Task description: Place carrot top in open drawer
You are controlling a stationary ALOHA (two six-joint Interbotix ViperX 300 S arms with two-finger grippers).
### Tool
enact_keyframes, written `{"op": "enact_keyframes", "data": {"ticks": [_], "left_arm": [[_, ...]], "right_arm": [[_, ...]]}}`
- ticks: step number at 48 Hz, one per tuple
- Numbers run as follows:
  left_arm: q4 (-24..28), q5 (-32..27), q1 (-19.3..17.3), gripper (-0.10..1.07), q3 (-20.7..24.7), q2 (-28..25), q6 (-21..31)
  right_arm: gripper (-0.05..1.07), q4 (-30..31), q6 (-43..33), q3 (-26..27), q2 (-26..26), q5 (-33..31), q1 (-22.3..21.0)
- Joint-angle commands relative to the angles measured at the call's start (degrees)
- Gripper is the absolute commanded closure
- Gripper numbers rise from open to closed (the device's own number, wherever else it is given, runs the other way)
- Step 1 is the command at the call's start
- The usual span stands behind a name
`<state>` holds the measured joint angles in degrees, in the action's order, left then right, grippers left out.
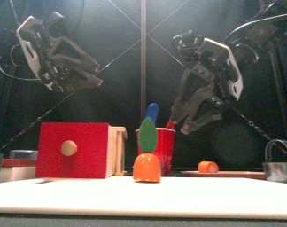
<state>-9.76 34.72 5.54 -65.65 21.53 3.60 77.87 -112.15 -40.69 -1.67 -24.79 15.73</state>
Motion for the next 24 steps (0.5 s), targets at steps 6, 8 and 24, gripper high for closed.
{"op": "enact_keyframes", "data": {"ticks": [6,8,24], "left_arm": [[-0.79,0.70,0.18,0.15,0.09,0.35,0.00],[-0.97,0.70,0.18,0.15,-0.09,0.26,0.00],[-1.23,0.79,0.09,0.15,-0.53,0.26,0.00]], "right_arm": [[0.10,1.93,0.09,2.64,0.44,0.79,0.00],[0.10,1.93,0.09,2.81,0.79,1.23,-0.09],[0.10,3.43,0.00,6.24,5.27,2.29,-0.44]]}}
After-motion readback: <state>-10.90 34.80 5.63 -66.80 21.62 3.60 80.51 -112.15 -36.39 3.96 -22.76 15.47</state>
